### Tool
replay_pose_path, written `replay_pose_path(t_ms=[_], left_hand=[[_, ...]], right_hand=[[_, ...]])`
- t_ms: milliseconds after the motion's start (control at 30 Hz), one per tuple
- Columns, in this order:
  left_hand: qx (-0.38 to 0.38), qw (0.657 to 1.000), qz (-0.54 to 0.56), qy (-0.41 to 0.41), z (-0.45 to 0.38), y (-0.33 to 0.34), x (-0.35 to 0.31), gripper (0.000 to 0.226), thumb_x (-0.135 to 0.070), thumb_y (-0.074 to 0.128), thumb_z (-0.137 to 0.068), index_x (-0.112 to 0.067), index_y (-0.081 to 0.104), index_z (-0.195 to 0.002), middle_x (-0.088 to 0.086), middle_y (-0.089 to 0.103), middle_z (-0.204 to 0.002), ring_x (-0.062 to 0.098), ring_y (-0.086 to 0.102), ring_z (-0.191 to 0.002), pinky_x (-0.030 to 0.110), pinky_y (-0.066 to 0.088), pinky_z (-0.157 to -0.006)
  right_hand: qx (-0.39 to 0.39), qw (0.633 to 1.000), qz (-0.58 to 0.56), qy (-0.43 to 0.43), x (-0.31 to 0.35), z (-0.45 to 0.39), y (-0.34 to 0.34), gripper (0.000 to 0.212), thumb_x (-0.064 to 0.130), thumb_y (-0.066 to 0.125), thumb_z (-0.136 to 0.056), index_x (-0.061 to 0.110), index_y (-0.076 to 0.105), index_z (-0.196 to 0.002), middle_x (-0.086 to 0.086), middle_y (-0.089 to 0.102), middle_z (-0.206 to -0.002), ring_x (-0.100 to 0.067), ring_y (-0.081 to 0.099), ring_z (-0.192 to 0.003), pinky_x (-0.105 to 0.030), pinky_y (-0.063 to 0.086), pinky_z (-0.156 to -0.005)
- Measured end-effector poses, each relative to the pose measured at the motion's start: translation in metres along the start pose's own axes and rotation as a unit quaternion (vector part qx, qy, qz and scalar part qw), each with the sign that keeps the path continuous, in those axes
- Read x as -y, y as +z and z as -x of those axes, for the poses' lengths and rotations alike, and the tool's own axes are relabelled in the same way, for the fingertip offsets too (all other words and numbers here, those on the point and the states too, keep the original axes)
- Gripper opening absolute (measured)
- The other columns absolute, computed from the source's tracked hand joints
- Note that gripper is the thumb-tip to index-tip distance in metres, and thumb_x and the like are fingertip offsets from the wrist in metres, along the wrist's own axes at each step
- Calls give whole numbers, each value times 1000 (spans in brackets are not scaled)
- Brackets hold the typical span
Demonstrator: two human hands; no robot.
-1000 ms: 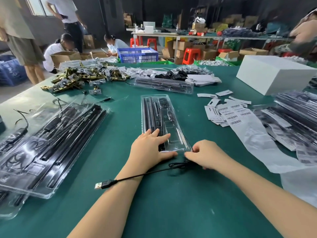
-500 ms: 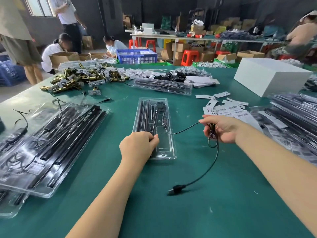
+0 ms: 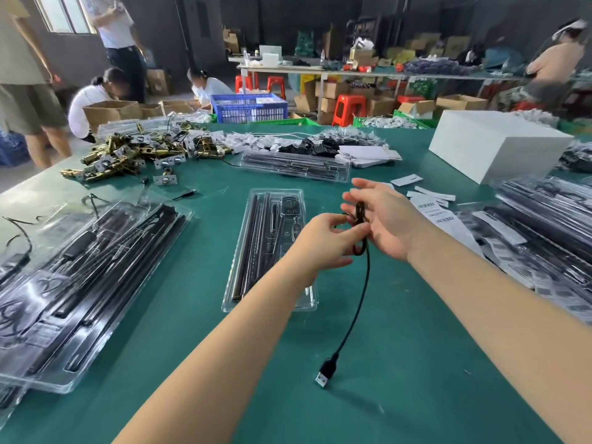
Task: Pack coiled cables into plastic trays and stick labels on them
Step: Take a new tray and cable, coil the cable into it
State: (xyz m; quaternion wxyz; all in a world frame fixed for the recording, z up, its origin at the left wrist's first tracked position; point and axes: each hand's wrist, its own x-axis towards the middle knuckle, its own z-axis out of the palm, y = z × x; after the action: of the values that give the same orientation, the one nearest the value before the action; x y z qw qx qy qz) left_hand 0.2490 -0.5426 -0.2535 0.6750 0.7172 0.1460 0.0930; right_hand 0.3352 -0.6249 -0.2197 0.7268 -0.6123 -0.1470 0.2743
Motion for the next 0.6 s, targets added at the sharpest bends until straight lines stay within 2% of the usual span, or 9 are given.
replay_pose_path(t_ms=[33,100,133,200,233,300,400,533,600], left_hand=[[4,999,48,-26,-1,1,0,6,-28,66,-91,-26,59,-91,-6,68,-77,6,68,-67,25,58,-67],[9,990,121,-67,-4,1,-1,5,-18,63,-92,-20,66,-88,-4,68,-73,8,66,-67,24,57,-67],[-1,984,159,-76,-6,0,-1,13,-12,61,-92,-18,69,-83,-1,67,-73,10,64,-69,23,57,-67],[-44,965,247,-77,-10,-3,-1,13,-5,57,-93,-15,65,-89,4,65,-77,13,63,-69,22,57,-59],[-59,953,288,-72,-11,-5,-1,9,-4,55,-95,-12,59,-98,5,65,-80,13,64,-69,22,56,-55],[-62,937,340,-53,-12,-9,1,11,-3,51,-97,-12,49,-104,5,67,-88,13,68,-71,22,56,-57],[-58,928,367,-37,-12,-15,8,12,-2,47,-98,-13,52,-100,1,69,-92,10,68,-71,23,54,-62],[-77,918,386,-46,-10,-22,16,17,-5,46,-98,-12,61,-102,1,66,-82,13,64,-64,24,55,-55],[-89,933,345,-46,-8,-24,20,16,-16,48,-100,-14,63,-104,-3,62,-75,11,60,-59,23,51,-52]], right_hand=[[1,996,87,-16,0,1,-1,28,14,53,-97,22,51,-124,-6,57,-123,-17,57,-107,-31,44,-90],[-23,946,319,-44,-5,10,-5,56,40,56,-94,26,36,-144,1,49,-137,-18,50,-123,-33,40,-100],[-34,920,389,-40,-9,16,-6,75,54,56,-89,26,24,-150,3,47,-136,-20,51,-125,-34,43,-98],[-14,922,385,40,-20,34,-9,93,70,56,-77,31,14,-151,5,51,-131,-20,63,-111,-34,53,-79],[11,932,352,89,-26,43,-11,90,70,58,-75,35,17,-147,5,56,-126,-17,69,-98,-33,55,-71],[82,934,309,157,-38,53,-19,60,57,60,-83,28,37,-130,5,70,-107,-10,72,-81,-33,56,-73],[121,945,262,156,-48,53,-33,19,36,54,-97,19,61,-102,5,75,-84,-11,71,-73,-28,51,-74],[-6,968,238,82,-45,38,-54,22,35,64,-91,16,64,-80,2,50,-57,-12,45,-42,-21,41,-47],[-35,930,366,8,-42,29,-66,30,42,67,-87,18,61,-71,5,47,-54,-11,39,-43,-22,36,-49]])
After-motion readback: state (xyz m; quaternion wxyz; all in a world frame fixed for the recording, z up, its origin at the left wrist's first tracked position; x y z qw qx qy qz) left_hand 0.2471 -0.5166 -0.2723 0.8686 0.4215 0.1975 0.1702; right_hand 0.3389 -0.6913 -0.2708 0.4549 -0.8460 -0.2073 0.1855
